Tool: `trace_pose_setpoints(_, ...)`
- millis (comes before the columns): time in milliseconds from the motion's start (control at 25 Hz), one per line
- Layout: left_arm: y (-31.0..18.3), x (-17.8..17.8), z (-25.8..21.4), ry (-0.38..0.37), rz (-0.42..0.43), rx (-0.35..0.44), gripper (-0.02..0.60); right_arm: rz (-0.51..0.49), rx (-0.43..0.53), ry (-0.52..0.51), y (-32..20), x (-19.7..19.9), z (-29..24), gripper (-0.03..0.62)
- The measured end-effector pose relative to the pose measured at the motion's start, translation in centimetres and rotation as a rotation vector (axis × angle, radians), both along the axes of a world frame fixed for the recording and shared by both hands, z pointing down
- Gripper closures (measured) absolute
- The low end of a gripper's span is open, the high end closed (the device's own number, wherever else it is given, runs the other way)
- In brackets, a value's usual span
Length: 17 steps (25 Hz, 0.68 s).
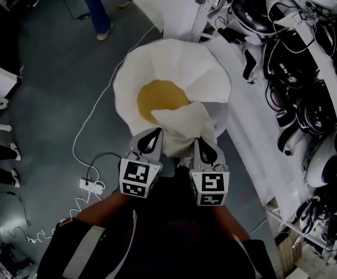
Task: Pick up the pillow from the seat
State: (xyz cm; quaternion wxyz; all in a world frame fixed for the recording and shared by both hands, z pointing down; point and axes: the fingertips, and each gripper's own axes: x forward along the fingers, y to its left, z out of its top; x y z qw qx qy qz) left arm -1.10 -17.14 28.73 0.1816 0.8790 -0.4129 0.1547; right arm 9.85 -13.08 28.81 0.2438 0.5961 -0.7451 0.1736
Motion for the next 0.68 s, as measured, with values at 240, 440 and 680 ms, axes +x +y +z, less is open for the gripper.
trace_pose_setpoints(240,0.2,-0.8,0.4,-0.024,-0.001,0.013,0.577,0.002,0.003,-0.007,0.0,-0.5,0.0,0.586)
trace_pose_setpoints(440,0.3,-1.2,0.2,-0.028,-0.005,0.021,0.577,-0.005,0.014,-0.012,0.1,-0.8,-0.1,0.586)
trace_pose_setpoints(680,0.5,-1.2,-0.3,-0.027,-0.004,0.030,0.578,-0.004,0.014,-0.010,0.6,-0.8,-0.2,0.586)
